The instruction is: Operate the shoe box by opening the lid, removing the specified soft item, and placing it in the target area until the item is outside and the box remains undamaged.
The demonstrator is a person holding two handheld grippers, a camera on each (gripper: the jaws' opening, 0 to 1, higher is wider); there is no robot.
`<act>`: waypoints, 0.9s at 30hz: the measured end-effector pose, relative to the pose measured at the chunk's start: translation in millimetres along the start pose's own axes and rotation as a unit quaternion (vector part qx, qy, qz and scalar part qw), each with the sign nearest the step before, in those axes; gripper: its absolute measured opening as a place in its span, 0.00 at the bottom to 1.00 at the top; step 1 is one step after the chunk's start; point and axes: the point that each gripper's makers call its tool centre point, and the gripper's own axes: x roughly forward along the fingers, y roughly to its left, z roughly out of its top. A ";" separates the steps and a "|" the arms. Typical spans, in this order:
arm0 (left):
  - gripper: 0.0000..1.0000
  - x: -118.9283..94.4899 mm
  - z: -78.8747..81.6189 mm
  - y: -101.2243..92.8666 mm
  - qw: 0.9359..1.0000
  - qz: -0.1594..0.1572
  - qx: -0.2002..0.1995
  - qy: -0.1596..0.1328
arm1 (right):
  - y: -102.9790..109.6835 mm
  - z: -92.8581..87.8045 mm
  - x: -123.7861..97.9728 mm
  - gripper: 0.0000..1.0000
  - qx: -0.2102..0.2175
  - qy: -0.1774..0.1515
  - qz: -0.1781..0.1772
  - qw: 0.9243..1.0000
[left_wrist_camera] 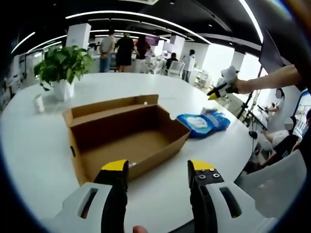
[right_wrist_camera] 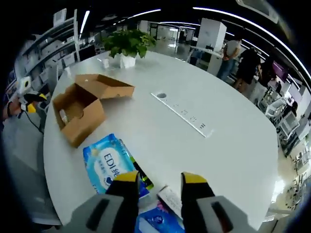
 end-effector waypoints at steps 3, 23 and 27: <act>0.50 0.2 1.7 -0.9 1.000 -0.002 -0.002 -0.003 | 13.6 11.0 3.6 0.32 0.015 -0.024 0.008 1.000; 0.50 1.2 7.8 -10.2 1.000 -0.018 -0.006 -0.012 | 82.3 86.1 20.3 0.33 0.061 -0.143 0.031 0.987; 0.50 1.0 8.6 -12.6 1.000 -0.022 -0.009 -0.015 | 97.1 95.5 19.3 0.34 0.057 -0.158 0.033 0.985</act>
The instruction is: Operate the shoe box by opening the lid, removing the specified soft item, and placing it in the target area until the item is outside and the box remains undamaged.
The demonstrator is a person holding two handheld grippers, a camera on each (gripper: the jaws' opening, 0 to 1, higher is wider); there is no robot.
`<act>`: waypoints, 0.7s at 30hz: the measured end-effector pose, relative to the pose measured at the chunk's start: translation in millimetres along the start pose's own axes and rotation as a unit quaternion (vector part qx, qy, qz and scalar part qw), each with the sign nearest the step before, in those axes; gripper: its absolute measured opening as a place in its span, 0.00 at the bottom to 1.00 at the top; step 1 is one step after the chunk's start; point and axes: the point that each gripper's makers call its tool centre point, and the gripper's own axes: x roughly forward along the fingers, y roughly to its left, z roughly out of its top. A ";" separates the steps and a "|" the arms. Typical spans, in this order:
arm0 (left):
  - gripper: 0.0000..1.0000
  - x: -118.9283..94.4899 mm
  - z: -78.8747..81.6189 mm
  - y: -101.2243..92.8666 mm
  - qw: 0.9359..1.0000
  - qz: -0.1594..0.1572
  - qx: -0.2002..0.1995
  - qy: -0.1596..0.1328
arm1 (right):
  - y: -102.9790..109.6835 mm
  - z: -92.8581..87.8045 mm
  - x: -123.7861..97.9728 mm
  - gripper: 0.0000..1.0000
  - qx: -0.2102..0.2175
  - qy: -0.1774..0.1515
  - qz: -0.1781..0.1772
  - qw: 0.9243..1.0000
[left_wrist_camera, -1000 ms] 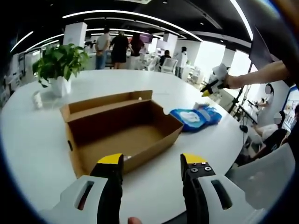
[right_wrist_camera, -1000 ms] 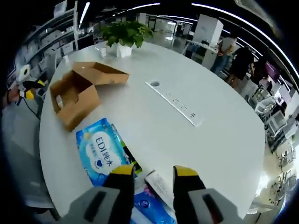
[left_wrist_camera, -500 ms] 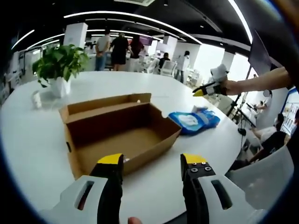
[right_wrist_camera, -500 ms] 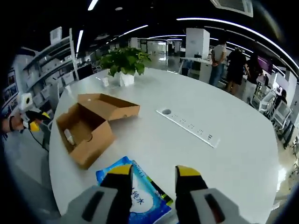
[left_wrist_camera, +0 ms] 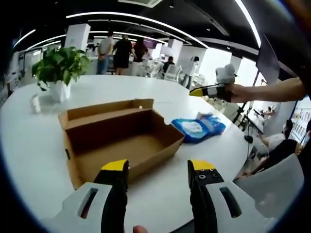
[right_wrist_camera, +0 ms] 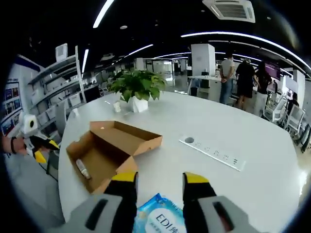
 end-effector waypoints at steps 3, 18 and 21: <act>0.50 -0.1 0.5 -1.5 1.000 -0.003 -0.003 -0.002 | 9.5 4.8 -1.5 0.34 0.005 -0.014 0.002 1.000; 0.49 3.3 2.7 -9.3 1.000 -0.027 -0.012 -0.009 | 56.2 -6.2 -14.8 0.38 0.000 -0.024 -0.003 1.000; 0.49 2.4 5.5 -5.7 0.999 -0.024 -0.023 -0.018 | 64.5 -12.2 -18.3 0.39 0.005 -0.026 -0.003 1.000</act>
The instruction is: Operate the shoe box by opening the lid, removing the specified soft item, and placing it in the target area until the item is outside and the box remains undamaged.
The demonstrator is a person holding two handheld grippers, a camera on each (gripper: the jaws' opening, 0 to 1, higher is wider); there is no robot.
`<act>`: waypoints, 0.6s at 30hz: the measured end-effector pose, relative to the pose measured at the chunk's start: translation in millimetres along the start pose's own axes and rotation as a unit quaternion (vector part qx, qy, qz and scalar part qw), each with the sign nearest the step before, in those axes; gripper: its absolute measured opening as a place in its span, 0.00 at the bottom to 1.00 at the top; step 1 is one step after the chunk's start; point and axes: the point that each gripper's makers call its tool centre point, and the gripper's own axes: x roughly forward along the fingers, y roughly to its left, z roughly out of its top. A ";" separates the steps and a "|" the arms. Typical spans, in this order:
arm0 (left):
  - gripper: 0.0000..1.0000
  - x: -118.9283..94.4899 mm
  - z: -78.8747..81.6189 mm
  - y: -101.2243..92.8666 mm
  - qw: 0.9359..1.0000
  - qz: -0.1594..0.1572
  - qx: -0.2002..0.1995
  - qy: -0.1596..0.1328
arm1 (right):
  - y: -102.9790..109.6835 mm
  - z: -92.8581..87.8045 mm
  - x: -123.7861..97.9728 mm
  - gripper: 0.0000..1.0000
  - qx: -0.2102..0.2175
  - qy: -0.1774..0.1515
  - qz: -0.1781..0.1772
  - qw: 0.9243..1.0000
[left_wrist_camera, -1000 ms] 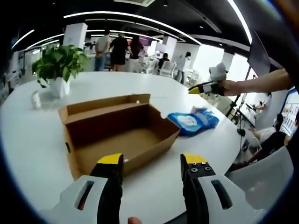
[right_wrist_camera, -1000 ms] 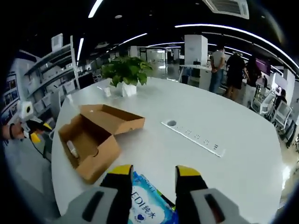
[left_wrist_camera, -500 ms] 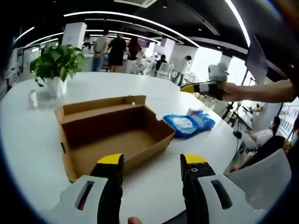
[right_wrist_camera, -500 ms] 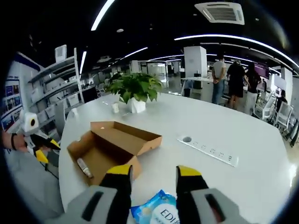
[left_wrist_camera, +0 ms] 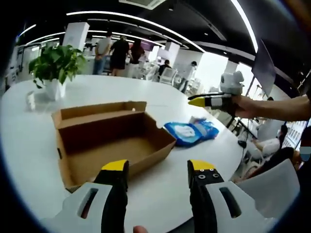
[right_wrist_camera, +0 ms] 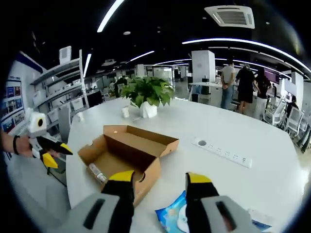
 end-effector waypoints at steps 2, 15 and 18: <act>0.49 -0.7 2.4 3.0 1.000 0.002 -0.001 -0.004 | 5.3 -4.0 -2.5 0.39 0.011 -0.004 -0.002 1.000; 0.49 0.8 1.6 -2.9 1.000 -0.008 0.011 -0.002 | 29.2 -16.8 -16.3 0.45 0.055 -0.038 0.000 0.998; 0.49 1.2 2.2 -4.5 1.000 -0.012 0.009 -0.004 | 36.3 -20.5 -18.9 0.45 0.055 -0.041 0.000 0.998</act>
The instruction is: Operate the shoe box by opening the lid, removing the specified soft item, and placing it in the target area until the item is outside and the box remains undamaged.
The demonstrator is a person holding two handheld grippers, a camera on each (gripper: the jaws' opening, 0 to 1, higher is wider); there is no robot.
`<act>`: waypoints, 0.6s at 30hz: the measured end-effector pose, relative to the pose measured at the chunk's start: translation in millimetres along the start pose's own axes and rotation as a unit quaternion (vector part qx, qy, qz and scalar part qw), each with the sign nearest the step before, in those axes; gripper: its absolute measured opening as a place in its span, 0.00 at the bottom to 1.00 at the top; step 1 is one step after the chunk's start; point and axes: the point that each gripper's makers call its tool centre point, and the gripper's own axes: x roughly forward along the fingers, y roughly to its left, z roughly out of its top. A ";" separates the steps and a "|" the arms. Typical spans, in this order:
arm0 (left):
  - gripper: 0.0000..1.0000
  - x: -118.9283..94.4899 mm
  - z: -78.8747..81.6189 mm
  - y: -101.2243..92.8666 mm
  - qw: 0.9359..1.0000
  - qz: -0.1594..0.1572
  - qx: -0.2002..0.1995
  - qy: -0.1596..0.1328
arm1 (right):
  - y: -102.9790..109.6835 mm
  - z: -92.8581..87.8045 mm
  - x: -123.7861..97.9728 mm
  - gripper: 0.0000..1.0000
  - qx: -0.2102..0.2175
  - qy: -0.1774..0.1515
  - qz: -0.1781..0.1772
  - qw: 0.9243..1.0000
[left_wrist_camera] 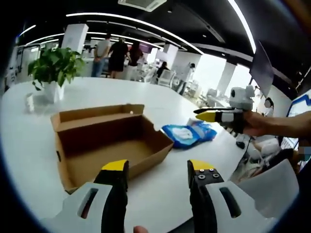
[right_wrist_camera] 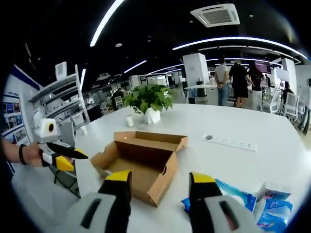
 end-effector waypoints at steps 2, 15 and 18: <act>0.49 0.9 -0.2 -1.7 1.000 -0.002 0.000 0.001 | 3.2 -4.9 -0.7 0.45 0.001 0.002 -0.002 1.000; 0.49 2.4 -6.5 -3.5 1.000 -0.004 0.002 0.011 | 43.1 -40.7 7.1 0.52 0.005 0.017 0.022 1.000; 0.49 2.6 -6.3 -3.4 1.000 -0.004 0.001 0.013 | 51.4 -41.2 7.2 0.55 0.030 0.003 0.025 0.999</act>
